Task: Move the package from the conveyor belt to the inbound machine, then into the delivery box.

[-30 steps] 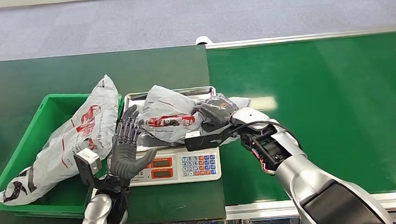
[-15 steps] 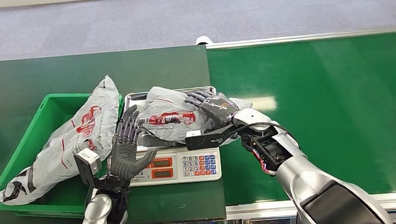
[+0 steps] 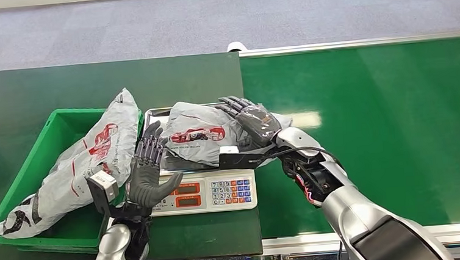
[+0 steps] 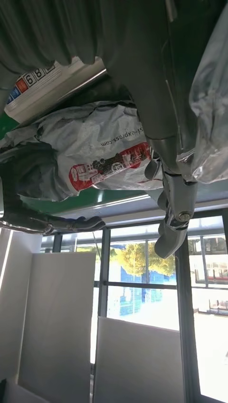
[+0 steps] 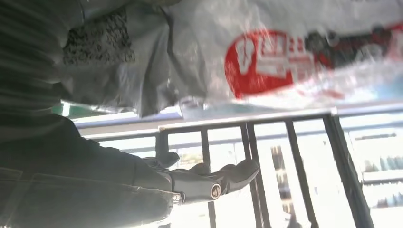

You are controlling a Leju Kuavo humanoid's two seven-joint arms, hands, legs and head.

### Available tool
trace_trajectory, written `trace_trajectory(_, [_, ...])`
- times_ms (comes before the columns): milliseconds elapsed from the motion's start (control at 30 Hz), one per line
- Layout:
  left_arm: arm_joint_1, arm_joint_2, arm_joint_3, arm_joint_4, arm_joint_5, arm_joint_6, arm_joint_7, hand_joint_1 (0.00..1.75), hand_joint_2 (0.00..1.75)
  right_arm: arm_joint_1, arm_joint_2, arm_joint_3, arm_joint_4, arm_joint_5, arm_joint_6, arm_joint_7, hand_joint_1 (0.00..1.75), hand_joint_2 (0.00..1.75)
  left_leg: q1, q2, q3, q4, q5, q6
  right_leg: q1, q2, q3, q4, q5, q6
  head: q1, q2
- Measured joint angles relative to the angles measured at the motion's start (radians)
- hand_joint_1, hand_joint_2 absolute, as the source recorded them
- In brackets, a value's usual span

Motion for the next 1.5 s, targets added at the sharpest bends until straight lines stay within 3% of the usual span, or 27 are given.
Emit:
trace_trajectory(133, [-0.012,-0.005,0.001,0.004,-0.007,0.0,0.006,0.0,1.75,0.057,0.015,-0.045,-0.054,-0.071,-0.054,-0.012,0.0,1.75,0.0,0.0,0.0,0.0,0.0,0.0,0.0,0.0,0.0,0.0,0.0,0.0,0.0,0.0])
trace_trajectory(200, [-0.016,-0.008,0.002,0.009,-0.014,0.007,0.01,0.0,1.75,0.114,0.029,-0.084,-0.122,-0.157,-0.029,-0.046,0.0,1.75,0.001,0.0,0.0,0.0,0.0,0.0,0.0,0.0,0.0,0.0,0.0,0.0,0.0,0.0])
trace_trajectory(267, [-0.015,-0.01,0.002,0.011,-0.025,0.023,0.013,0.0,1.75,0.217,0.041,-0.133,-0.277,-0.261,0.038,-0.05,0.0,1.75,0.001,-0.001,-0.001,0.0,-0.001,-0.001,0.001,0.0,0.0,0.0,-0.001,0.0,0.0,0.0])
trace_trajectory(333, [-0.007,-0.01,0.005,0.009,-0.034,0.036,0.014,0.0,1.75,0.329,0.042,-0.167,-0.466,-0.304,0.09,0.001,0.0,1.75,0.001,-0.001,-0.002,0.0,-0.001,-0.001,0.001,0.0,-0.001,0.0,-0.002,0.0,0.0,0.0])
trace_trajectory(433, [0.016,-0.009,0.016,-0.007,-0.043,0.045,0.015,0.0,1.75,0.453,0.026,-0.216,-0.684,-0.311,0.11,0.048,0.0,1.75,0.001,-0.001,-0.002,0.0,-0.002,-0.001,0.001,0.0,-0.001,0.0,-0.002,0.001,0.0,0.0])
trace_trajectory(567, [0.046,-0.006,0.029,-0.03,-0.062,0.051,0.016,0.0,1.75,0.568,-0.002,-0.308,-0.829,-0.355,0.102,0.021,0.0,1.75,0.0,-0.001,-0.002,0.0,-0.003,0.0,0.0,0.0,-0.001,-0.001,-0.003,0.001,0.0,0.0])
trace_trajectory(800, [0.061,0.001,0.033,-0.042,-0.127,0.063,0.021,0.0,1.75,0.672,-0.035,-0.463,-0.85,-0.511,0.124,-0.023,0.0,1.75,0.0,0.0,-0.001,0.0,-0.003,0.0,0.0,0.0,-0.001,-0.001,-0.002,0.001,0.0,0.0])
trace_trajectory(1100, [0.03,0.019,0.014,-0.041,-0.334,0.218,-0.004,0.0,1.75,0.713,-0.041,-0.557,-0.847,-0.583,0.135,-0.049,0.0,1.75,0.0,0.0,-0.001,0.0,-0.003,0.0,0.0,0.0,-0.001,-0.001,-0.002,0.001,0.0,0.0])
trace_trajectory(1300, [-0.076,0.056,-0.03,-0.008,-0.648,0.418,0.03,0.0,1.75,0.711,-0.042,-0.564,-0.846,-0.588,0.156,-0.039,0.0,1.75,0.0,0.0,0.0,0.0,-0.002,0.0,0.0,0.0,0.0,-0.001,-0.002,0.001,0.0,0.0])
trace_trajectory(1433, [-0.177,0.087,-0.082,0.042,-0.972,0.556,0.163,0.0,1.75,0.7,-0.043,-0.564,-0.839,-0.542,0.163,-0.012,0.0,1.75,0.0,-0.001,0.0,0.0,-0.002,0.0,0.0,0.0,0.001,-0.001,-0.002,0.001,0.0,0.0])
trace_trajectory(1500, [-0.226,0.096,-0.108,0.061,-1.068,0.575,0.212,0.0,1.75,0.696,-0.043,-0.564,-0.834,-0.521,0.162,-0.002,0.0,1.75,0.0,-0.001,0.0,0.0,-0.002,0.001,0.0,0.0,0.001,-0.001,-0.002,0.001,0.0,0.0])
